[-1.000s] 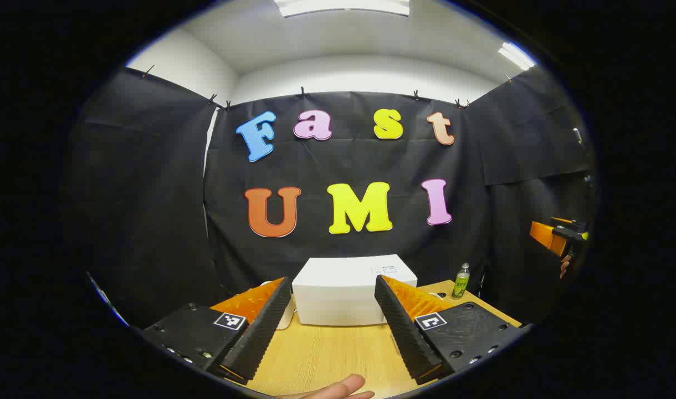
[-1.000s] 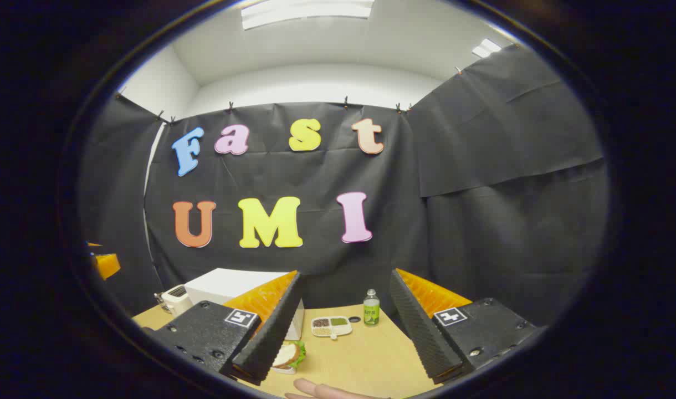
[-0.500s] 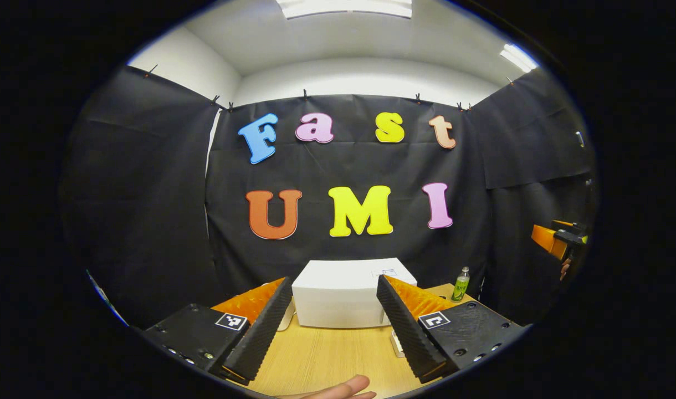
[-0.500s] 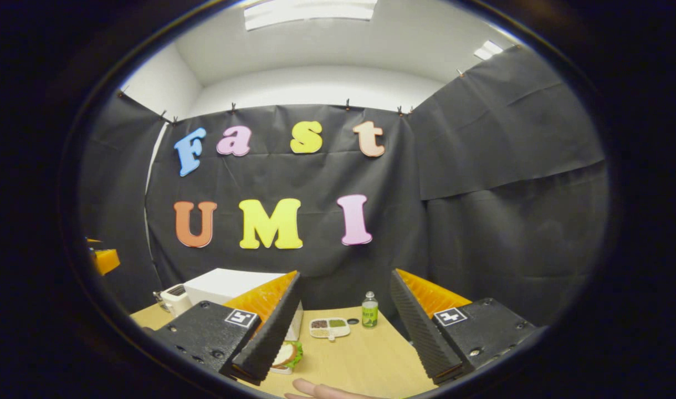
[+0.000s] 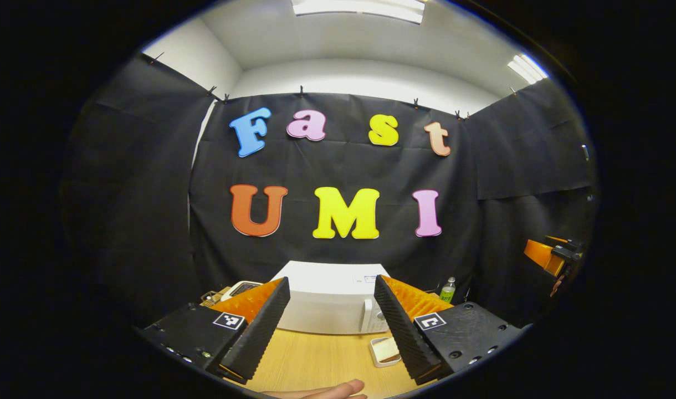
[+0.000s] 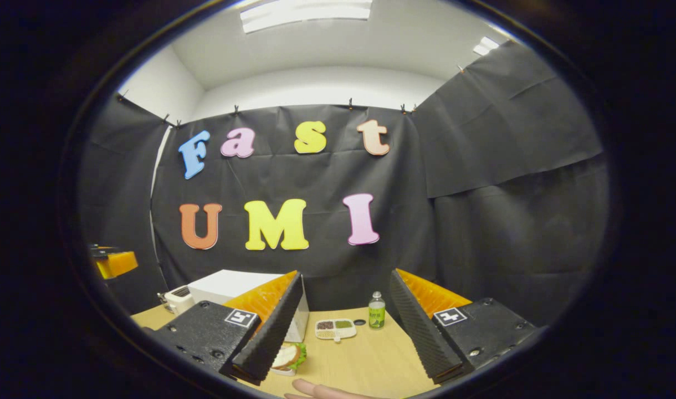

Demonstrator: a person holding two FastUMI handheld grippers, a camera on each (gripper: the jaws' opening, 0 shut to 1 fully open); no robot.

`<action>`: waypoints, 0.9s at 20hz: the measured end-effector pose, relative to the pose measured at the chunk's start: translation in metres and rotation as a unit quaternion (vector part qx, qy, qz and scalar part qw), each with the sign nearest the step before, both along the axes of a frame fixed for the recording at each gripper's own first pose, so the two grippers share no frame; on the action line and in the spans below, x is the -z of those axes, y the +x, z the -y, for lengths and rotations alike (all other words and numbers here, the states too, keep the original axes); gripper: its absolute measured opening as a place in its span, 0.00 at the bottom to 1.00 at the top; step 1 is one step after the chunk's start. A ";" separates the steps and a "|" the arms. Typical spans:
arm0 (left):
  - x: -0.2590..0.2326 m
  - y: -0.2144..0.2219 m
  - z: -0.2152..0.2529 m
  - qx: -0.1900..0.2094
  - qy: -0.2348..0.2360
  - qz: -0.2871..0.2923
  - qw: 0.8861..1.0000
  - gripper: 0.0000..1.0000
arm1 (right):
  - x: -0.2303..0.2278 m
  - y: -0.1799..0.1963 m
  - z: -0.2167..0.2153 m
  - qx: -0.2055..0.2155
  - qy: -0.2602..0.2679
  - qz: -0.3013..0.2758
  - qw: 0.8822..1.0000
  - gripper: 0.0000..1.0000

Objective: Open the microwave oven with the left hand, put the food in, and close the microwave oven.

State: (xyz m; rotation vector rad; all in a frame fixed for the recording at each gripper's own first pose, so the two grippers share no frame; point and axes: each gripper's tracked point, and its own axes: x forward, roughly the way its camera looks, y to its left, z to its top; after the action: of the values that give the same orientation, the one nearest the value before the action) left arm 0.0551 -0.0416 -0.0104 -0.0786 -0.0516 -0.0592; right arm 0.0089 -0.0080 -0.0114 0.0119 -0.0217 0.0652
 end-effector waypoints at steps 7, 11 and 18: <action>0.054 0.084 0.031 -0.019 0.029 -0.001 0.999 0.95 | 0.016 0.011 0.022 0.001 -0.006 0.004 1.000 1.00; 0.106 0.125 0.060 -0.008 0.042 -0.037 0.998 0.96 | 0.024 0.017 0.026 -0.011 -0.003 0.001 1.000 1.00; 0.187 0.183 0.105 0.027 0.018 -0.080 0.996 0.96 | 0.042 0.023 0.032 -0.016 -0.021 0.004 1.000 0.92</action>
State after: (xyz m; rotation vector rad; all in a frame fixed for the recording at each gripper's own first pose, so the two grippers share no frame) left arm 0.2377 -0.1464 -0.1976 -0.0478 0.1109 -0.1087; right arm 0.0318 -0.0404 -0.0533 -0.0290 -0.0277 0.0970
